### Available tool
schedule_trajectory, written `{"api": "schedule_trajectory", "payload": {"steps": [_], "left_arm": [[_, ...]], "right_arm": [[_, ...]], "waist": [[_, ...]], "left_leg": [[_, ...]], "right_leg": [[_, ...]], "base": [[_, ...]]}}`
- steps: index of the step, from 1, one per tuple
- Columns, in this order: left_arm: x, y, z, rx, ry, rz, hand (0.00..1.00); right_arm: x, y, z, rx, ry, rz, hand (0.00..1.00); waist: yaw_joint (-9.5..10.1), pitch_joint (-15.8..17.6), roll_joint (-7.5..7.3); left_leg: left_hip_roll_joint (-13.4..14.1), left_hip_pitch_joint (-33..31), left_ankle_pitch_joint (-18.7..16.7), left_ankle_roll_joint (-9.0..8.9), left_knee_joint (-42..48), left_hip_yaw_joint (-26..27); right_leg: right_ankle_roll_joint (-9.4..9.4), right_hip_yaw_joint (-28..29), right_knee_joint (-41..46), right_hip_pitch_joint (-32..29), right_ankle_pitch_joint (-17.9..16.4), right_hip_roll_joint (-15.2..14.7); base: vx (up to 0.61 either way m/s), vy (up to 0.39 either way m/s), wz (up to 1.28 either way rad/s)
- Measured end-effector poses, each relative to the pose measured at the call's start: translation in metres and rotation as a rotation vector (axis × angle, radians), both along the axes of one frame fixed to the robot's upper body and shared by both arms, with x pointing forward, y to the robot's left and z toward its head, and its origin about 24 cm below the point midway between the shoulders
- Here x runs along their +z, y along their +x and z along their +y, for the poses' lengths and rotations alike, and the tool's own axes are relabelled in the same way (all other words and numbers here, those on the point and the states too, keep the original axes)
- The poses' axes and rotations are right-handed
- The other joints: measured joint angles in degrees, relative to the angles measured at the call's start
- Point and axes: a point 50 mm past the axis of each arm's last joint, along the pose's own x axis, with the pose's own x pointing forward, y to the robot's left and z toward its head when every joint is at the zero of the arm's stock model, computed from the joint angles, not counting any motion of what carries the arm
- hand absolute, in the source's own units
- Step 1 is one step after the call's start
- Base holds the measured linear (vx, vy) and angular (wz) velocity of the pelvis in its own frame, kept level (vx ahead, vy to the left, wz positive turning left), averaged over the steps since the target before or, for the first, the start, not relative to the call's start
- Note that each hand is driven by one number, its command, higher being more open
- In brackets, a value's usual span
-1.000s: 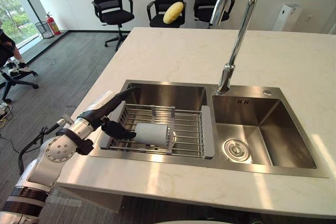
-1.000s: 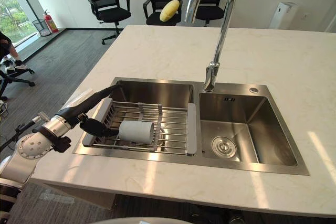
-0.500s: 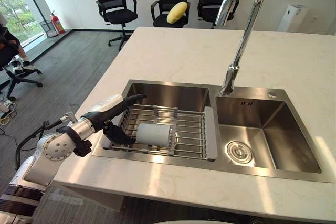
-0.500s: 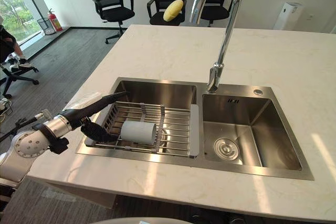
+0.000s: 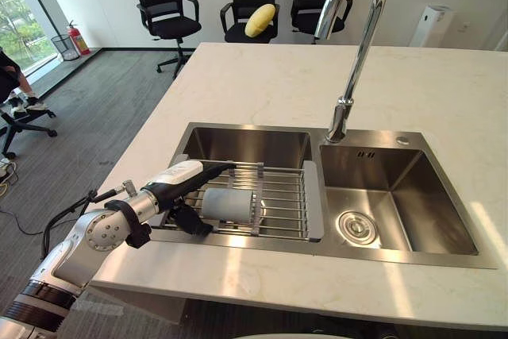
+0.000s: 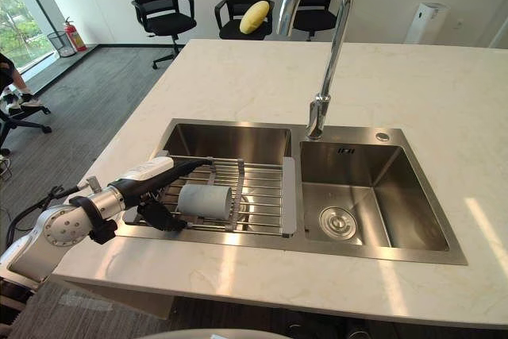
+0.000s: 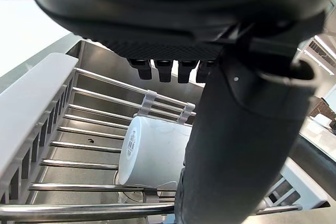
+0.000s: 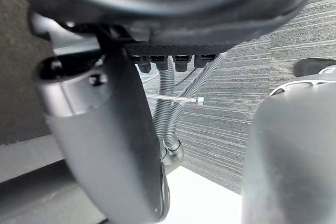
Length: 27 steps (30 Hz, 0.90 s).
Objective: Walk over to the sink, pick up the cup, carry it to the dishwasher, place the cup inside the dishwasher, then close the dishwasher door
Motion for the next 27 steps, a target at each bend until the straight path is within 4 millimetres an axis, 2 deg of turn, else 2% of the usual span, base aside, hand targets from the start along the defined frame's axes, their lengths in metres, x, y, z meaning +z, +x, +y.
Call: {"api": "schedule_trajectory", "payload": {"steps": [27], "left_arm": [[0.0013, 0.0047, -0.0065, 0.045, -0.111, -0.034, 1.0]], "right_arm": [[-0.0009, 0.0008, 0.0039, 0.021, 0.006, 0.004, 1.0]], "waist": [[-0.01, -0.11, 0.24]], "left_leg": [[0.07, -0.07, -0.02, 0.0, -0.04, 0.82]], "right_leg": [[-0.08, 0.4, -8.99, 3.57, 5.08, 1.47]], "base": [[0.0, -0.001, -0.01]]}}
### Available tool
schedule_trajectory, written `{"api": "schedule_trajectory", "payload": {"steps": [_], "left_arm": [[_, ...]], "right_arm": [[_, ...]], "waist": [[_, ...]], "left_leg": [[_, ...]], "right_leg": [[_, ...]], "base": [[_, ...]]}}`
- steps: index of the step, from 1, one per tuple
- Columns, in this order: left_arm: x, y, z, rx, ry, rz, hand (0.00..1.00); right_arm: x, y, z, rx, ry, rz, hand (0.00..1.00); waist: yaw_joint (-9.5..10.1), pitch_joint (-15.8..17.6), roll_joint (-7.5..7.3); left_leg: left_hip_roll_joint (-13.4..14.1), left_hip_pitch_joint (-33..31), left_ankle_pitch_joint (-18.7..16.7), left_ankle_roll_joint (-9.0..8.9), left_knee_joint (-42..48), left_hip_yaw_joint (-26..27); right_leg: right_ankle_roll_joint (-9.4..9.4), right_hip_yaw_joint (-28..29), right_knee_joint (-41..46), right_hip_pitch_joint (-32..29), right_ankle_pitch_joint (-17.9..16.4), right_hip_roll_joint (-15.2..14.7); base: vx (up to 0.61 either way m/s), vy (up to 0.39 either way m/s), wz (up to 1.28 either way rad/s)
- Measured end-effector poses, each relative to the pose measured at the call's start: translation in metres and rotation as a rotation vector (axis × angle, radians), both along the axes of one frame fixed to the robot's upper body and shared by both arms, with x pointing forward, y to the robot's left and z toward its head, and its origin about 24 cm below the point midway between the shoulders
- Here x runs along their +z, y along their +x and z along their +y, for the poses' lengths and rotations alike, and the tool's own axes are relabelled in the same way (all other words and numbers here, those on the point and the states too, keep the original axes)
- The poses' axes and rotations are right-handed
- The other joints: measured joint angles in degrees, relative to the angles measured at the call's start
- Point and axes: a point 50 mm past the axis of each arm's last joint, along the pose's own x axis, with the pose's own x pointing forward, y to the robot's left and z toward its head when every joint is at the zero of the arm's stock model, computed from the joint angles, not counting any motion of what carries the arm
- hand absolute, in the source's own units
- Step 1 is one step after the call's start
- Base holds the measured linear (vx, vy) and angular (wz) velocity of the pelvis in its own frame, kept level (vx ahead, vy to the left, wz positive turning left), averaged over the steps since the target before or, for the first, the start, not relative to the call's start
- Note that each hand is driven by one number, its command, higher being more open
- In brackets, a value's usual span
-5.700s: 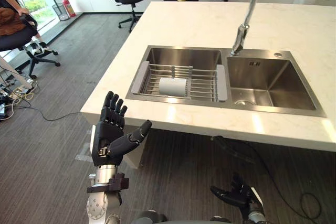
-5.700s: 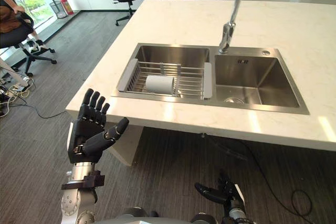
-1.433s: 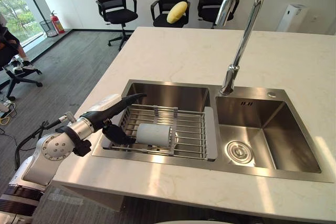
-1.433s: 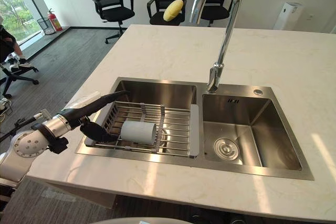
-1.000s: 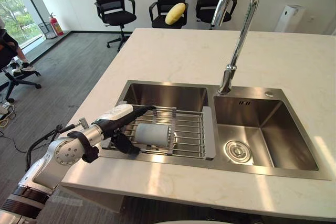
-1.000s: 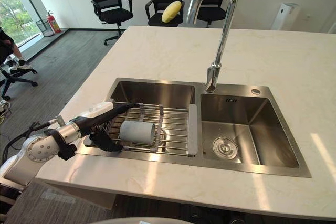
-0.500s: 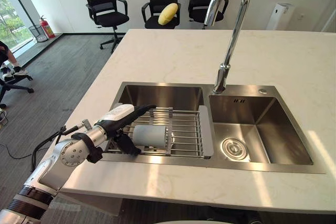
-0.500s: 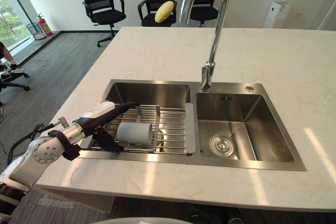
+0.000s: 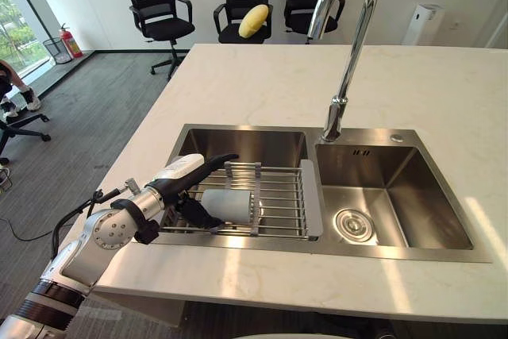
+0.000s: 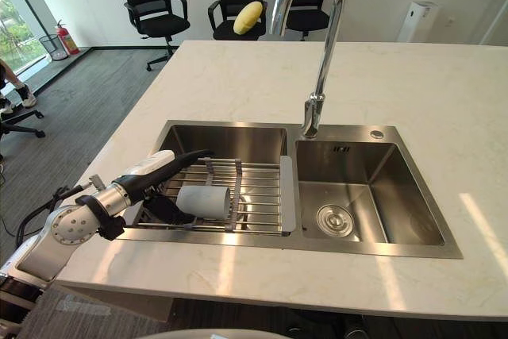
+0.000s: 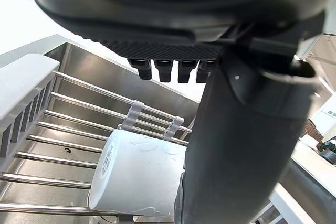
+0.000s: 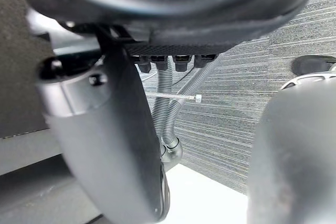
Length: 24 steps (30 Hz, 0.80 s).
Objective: Walk over to the sink, pick up the cup, carry it to the dishwasher, place the cup inside the dishwasher, then close the dishwasher door
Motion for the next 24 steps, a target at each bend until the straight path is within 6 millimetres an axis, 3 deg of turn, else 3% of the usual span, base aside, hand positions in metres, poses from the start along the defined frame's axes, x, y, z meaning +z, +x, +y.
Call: {"api": "schedule_trajectory", "payload": {"steps": [19, 24], "left_arm": [[-0.006, 0.001, -0.005, 0.018, -0.04, 0.014, 1.0], [-0.019, 0.001, -0.009, 0.031, -0.054, 0.051, 1.0]], "right_arm": [[-0.001, -0.001, 0.004, 0.024, 0.004, 0.015, 1.0], [-0.002, -0.001, 0.003, 0.023, 0.002, 0.017, 1.0]], "waist": [[-0.1, 0.05, -0.11], [-0.27, 0.07, -0.13]], "left_leg": [[0.33, 0.43, 0.0, 0.34, -0.13, 0.18], [0.43, 0.53, -0.02, 0.35, -0.18, 0.4]], "right_leg": [[-0.22, 0.07, -2.64, 1.44, 1.3, 0.91], [-0.23, 0.28, -2.65, 1.43, 1.3, 1.2]], "base": [[0.0, 0.0, 0.0], [0.0, 0.0, 0.0]]}}
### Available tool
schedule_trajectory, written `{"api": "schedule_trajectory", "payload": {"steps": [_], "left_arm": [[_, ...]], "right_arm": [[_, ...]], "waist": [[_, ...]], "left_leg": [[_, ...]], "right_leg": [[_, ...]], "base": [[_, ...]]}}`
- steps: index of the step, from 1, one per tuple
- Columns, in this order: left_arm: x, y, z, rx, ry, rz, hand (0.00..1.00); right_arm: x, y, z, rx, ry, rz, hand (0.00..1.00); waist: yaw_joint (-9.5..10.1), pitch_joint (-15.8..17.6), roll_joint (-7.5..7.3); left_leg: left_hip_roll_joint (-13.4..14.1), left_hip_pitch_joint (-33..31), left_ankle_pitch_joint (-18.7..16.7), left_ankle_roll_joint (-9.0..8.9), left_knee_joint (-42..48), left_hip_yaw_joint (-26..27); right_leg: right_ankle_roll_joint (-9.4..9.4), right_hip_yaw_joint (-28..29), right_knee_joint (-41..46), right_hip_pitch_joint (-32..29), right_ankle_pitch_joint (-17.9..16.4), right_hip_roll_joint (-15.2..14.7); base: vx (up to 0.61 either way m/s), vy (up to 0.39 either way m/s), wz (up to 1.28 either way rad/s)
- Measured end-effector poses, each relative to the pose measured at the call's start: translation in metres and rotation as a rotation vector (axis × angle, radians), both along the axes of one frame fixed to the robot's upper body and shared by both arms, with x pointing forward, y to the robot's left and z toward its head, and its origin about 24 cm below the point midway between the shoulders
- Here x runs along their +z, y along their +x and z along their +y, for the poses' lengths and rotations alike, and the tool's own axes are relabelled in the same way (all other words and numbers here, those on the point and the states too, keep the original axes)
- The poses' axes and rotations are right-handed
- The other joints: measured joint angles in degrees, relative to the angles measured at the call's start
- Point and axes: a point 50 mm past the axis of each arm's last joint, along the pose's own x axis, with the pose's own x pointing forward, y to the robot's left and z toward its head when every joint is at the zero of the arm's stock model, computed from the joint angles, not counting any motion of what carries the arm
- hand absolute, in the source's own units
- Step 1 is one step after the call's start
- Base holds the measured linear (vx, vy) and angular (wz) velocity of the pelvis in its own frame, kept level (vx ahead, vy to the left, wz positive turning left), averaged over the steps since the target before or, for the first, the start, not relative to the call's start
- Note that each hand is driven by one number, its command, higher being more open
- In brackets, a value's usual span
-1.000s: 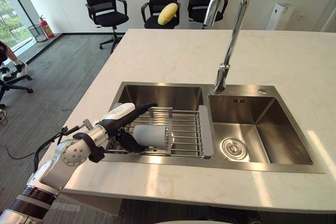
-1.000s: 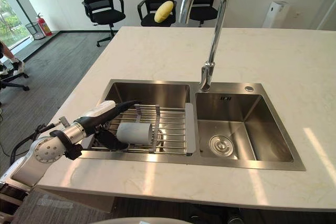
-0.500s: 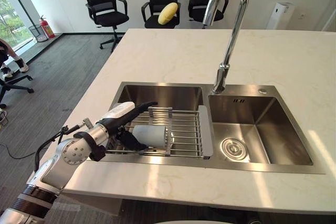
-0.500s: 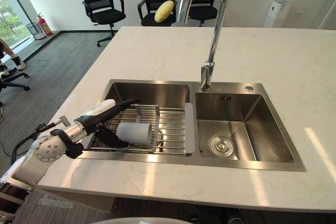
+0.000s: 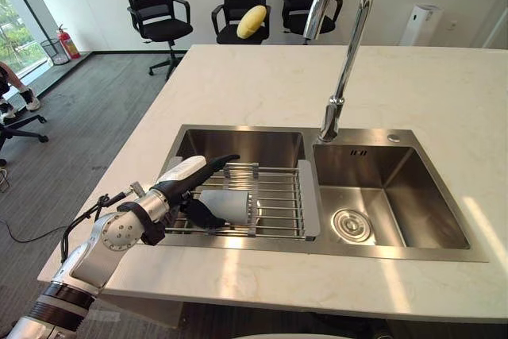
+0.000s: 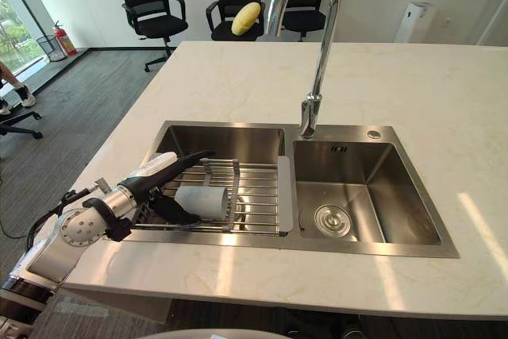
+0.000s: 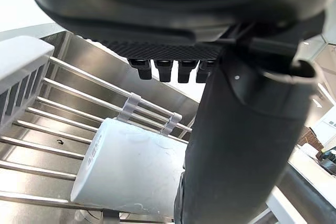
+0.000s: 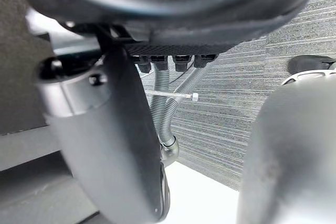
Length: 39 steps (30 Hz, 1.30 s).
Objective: Walk over to the sink, pick up the cup, carry it to the dishwasher, place the cup inside the dishwasher, then close the dishwasher door
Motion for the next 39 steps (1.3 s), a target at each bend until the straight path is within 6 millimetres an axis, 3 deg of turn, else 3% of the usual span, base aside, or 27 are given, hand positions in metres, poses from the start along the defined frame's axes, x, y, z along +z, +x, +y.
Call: {"api": "schedule_trajectory", "payload": {"steps": [11, 23, 27, 39], "left_arm": [[-0.015, 0.001, 0.001, 0.063, 0.013, 0.029, 1.0], [-0.026, 0.007, 0.0, 0.081, 0.151, 0.031, 1.0], [-0.035, 0.009, 0.007, 0.112, 0.207, 0.071, 1.0], [-0.038, 0.01, 0.017, 0.135, 0.25, 0.116, 1.0]], "right_arm": [[-0.001, 0.0, 0.003, 0.015, 0.006, 0.004, 1.0], [-0.003, -0.004, 0.006, 0.034, 0.014, 0.034, 1.0], [-0.002, -0.003, 0.004, 0.036, 0.011, 0.033, 1.0], [-0.001, -0.008, 0.003, 0.04, 0.012, 0.041, 1.0]], "waist": [[-1.03, 0.17, -0.09], [-1.7, 0.38, 0.03], [-2.82, 0.51, 0.09], [-2.7, 0.85, 0.06]], "left_leg": [[0.36, 0.48, -0.42, -0.18, 0.1, 1.24], [0.43, 0.53, -0.59, -0.32, 0.26, 1.62], [0.57, 0.65, -0.72, -0.52, 0.31, 1.99], [0.88, 0.88, -1.0, -0.93, 0.46, 2.43]], "right_leg": [[-0.09, 1.13, -0.01, -0.12, 0.04, 0.23], [-0.12, 1.47, 0.0, -0.23, 0.05, 0.28], [-0.13, 1.78, 0.01, -0.27, 0.05, 0.4], [-0.27, 2.19, 0.05, -0.26, -0.05, 0.7]], "base": [[0.0, 0.003, -0.05], [0.0, 0.0, 0.0], [0.0, -0.001, -0.03], [0.0, -0.001, -0.02]]}}
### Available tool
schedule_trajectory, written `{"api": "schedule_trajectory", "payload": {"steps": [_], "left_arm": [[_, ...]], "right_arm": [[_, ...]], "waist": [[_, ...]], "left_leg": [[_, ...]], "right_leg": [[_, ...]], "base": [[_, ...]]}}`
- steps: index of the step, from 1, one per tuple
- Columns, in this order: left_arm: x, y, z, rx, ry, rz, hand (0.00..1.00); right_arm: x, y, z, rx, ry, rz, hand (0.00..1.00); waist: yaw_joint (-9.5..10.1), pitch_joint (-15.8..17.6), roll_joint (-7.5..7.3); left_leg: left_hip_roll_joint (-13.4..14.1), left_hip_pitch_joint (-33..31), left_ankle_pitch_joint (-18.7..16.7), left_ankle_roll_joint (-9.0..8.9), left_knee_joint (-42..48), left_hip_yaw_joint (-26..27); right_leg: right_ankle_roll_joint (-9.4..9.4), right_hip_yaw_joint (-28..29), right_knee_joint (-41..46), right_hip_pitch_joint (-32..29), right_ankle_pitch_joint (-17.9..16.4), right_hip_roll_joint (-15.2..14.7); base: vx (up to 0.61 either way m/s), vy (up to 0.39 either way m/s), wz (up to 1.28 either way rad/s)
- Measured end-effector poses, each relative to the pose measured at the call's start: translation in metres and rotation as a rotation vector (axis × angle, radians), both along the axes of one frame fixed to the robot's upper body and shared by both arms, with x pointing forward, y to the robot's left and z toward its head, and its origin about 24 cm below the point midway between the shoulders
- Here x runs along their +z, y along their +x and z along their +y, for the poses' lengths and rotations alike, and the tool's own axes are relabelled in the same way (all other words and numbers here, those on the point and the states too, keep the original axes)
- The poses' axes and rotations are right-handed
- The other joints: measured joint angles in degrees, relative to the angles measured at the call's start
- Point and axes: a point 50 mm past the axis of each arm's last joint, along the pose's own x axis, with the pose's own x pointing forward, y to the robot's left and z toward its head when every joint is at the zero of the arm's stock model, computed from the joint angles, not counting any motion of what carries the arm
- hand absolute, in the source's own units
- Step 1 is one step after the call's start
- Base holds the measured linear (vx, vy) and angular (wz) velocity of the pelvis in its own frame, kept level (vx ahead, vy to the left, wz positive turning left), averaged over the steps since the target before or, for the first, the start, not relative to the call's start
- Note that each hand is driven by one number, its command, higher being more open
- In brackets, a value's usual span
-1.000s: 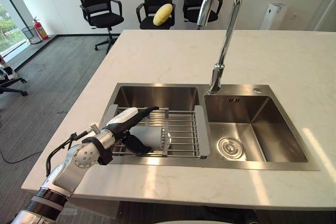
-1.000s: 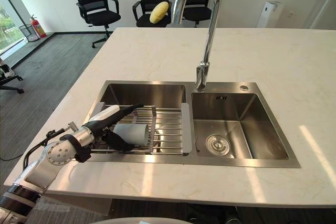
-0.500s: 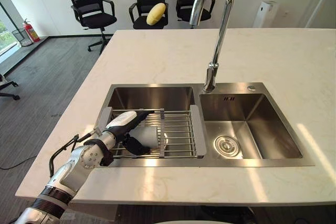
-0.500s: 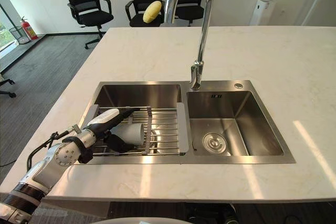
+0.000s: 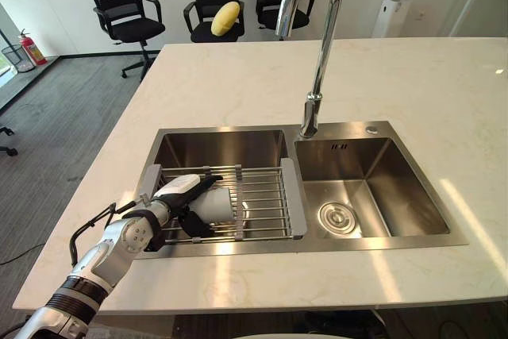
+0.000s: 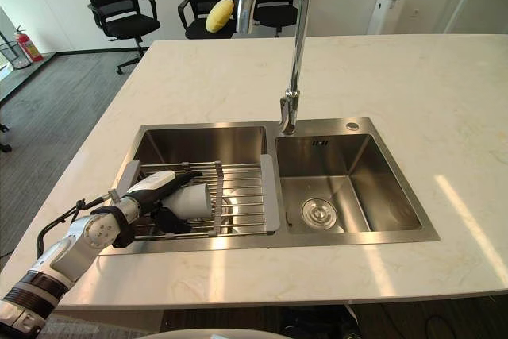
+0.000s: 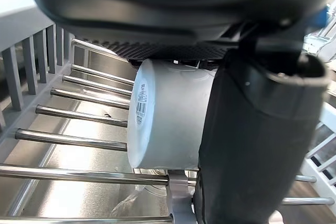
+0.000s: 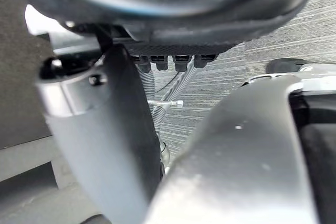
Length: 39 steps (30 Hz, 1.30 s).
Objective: Walk over to the sink, pick up the cup, carry it to the dishwasher, place the cup inside the dishwasher, then close the dishwasher door
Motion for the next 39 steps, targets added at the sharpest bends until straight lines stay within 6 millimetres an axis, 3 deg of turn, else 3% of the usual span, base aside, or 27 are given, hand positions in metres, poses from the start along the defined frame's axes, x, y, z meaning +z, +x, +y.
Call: {"api": "schedule_trajectory", "payload": {"steps": [1, 14, 23, 31, 39], "left_arm": [[0.0, 0.0, 0.0, 0.002, 0.0, 0.001, 0.0], [0.006, 0.004, 0.022, 0.102, -0.049, -0.022, 0.0], [0.003, -0.001, 0.021, 0.112, -0.156, -0.023, 0.0], [0.004, -0.013, -0.007, 0.047, -0.396, -0.044, 0.0], [0.029, -0.021, -0.043, -0.056, -0.85, -0.113, 0.0]], "right_arm": [[0.0, 0.0, 0.0, 0.001, 0.0, -0.001, 1.0], [0.001, 0.001, -0.002, 0.006, -0.003, -0.004, 1.0], [0.002, 0.006, -0.001, 0.009, -0.003, -0.019, 1.0], [0.003, 0.01, -0.001, 0.001, -0.011, -0.04, 1.0], [0.003, 0.014, 0.006, -0.032, -0.014, -0.064, 1.0]], "waist": [[0.0, 0.0, 0.0], [0.11, 0.15, -0.18], [1.25, 0.84, -0.54], [1.67, 0.86, -0.56], [2.25, 0.84, -0.62]], "left_leg": [[0.01, 0.0, -0.02, -0.03, 0.03, 0.0], [0.29, 0.01, -0.16, -0.25, 0.3, -0.22], [0.27, -0.03, -0.13, -0.19, 0.26, -0.47], [0.23, -0.1, -0.04, -0.03, 0.25, -0.65], [0.24, 0.12, 0.07, 0.16, 0.27, -0.75]], "right_leg": [[0.0, 0.0, 0.0, 0.01, 0.0, 0.01], [-0.16, -0.28, -0.01, 0.24, -0.16, 0.23], [-0.15, -0.56, -0.02, 0.3, -0.17, 0.18], [-0.16, -0.72, -0.02, 0.3, -0.16, 0.16], [-0.18, -0.83, -0.01, 0.67, -0.14, 0.19]], "base": [[0.0, 0.0, 0.0], [0.0, 0.0, 0.01], [0.0, 0.0, 0.0], [0.0, 0.0, 0.0], [0.0, 0.0, 0.0]]}}
